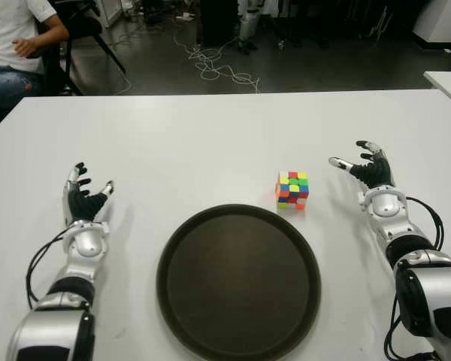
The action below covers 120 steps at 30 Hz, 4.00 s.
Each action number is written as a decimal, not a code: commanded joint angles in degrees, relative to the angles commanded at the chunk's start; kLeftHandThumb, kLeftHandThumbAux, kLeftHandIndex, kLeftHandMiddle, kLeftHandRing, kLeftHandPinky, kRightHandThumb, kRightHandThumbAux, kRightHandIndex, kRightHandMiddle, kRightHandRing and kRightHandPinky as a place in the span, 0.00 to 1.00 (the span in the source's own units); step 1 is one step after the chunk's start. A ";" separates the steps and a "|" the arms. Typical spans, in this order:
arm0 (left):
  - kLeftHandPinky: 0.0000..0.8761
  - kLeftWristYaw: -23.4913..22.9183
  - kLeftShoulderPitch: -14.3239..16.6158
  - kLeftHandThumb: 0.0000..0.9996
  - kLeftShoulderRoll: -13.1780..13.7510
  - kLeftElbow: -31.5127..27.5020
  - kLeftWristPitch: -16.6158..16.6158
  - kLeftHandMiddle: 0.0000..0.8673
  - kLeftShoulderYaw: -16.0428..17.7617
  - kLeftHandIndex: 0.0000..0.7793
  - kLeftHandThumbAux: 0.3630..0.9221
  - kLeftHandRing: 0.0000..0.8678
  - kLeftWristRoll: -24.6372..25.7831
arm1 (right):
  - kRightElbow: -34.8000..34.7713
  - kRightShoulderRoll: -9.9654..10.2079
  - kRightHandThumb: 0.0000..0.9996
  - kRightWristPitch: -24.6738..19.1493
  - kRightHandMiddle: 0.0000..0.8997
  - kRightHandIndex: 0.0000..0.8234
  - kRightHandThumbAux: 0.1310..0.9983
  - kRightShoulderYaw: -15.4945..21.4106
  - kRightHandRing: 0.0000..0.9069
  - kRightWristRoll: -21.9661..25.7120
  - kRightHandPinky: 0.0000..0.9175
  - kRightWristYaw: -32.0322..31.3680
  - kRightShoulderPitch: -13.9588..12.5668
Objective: Pick up the Rubik's Cube and put it in the plate
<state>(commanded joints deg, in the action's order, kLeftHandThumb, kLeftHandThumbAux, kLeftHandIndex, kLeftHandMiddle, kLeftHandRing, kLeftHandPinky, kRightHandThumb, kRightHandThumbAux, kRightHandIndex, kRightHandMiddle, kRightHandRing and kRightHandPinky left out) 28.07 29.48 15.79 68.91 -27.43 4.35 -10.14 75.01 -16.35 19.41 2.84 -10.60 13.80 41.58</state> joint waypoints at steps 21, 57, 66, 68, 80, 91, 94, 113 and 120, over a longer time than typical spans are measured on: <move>0.29 -0.13 -0.17 0.05 0.35 -0.20 0.13 0.22 -0.44 0.15 0.66 0.25 -0.35 | 0.06 0.33 0.00 0.48 0.13 0.25 0.63 1.11 0.11 0.78 0.09 -0.54 -0.12; 0.29 -0.46 -0.19 0.03 0.29 0.11 -0.51 0.20 0.08 0.15 0.69 0.24 0.10 | -0.05 0.12 0.00 0.11 0.18 0.27 0.61 -0.07 0.17 -0.36 0.14 0.67 -0.10; 0.29 -0.04 -0.13 0.04 0.34 0.08 -0.24 0.22 -0.26 0.15 0.66 0.25 -0.36 | 0.07 0.06 0.00 -0.24 0.16 0.24 0.62 0.07 0.16 -0.08 0.13 0.17 0.01; 0.32 0.19 -0.10 0.04 0.33 0.06 -0.11 0.23 -0.37 0.15 0.67 0.27 -0.52 | 0.08 0.02 0.00 -0.31 0.16 0.23 0.62 0.12 0.15 -0.04 0.13 0.02 0.02; 0.38 0.03 -0.10 0.04 0.18 -0.06 0.07 0.24 -0.38 0.15 0.67 0.30 -0.37 | 0.04 0.03 0.00 -0.15 0.16 0.30 0.63 0.62 0.14 0.43 0.10 -0.45 0.00; 0.31 0.18 -0.21 0.04 0.05 -0.05 -0.42 0.21 -0.29 0.15 0.70 0.25 -0.29 | -0.08 -0.04 0.00 0.18 0.15 0.27 0.64 0.57 0.15 0.29 0.12 0.01 -0.11; 0.30 0.16 -0.19 0.05 -0.02 -0.07 -0.32 0.21 -0.25 0.15 0.70 0.24 -0.22 | -0.15 -0.05 0.00 0.28 0.16 0.28 0.64 0.59 0.15 0.32 0.12 0.03 -0.16; 0.24 0.38 -0.19 0.06 0.02 0.13 -0.40 0.19 -0.15 0.14 0.67 0.21 -0.22 | -0.87 0.16 0.00 2.66 0.13 0.24 0.65 1.11 0.10 1.15 0.08 -1.35 -0.44; 0.28 0.17 -0.27 0.07 0.03 0.12 -0.78 0.20 -0.05 0.15 0.67 0.23 -0.09 | -3.17 0.34 0.00 6.70 0.13 0.21 0.68 -0.46 0.09 0.15 0.06 -2.45 -0.79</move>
<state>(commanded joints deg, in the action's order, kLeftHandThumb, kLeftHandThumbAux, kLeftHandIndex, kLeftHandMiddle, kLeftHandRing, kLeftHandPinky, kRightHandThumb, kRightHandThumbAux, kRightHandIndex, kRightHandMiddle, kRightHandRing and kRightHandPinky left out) 28.24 29.22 15.82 69.03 -28.20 4.29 -10.23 71.84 -16.00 26.11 2.38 -10.45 11.35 40.78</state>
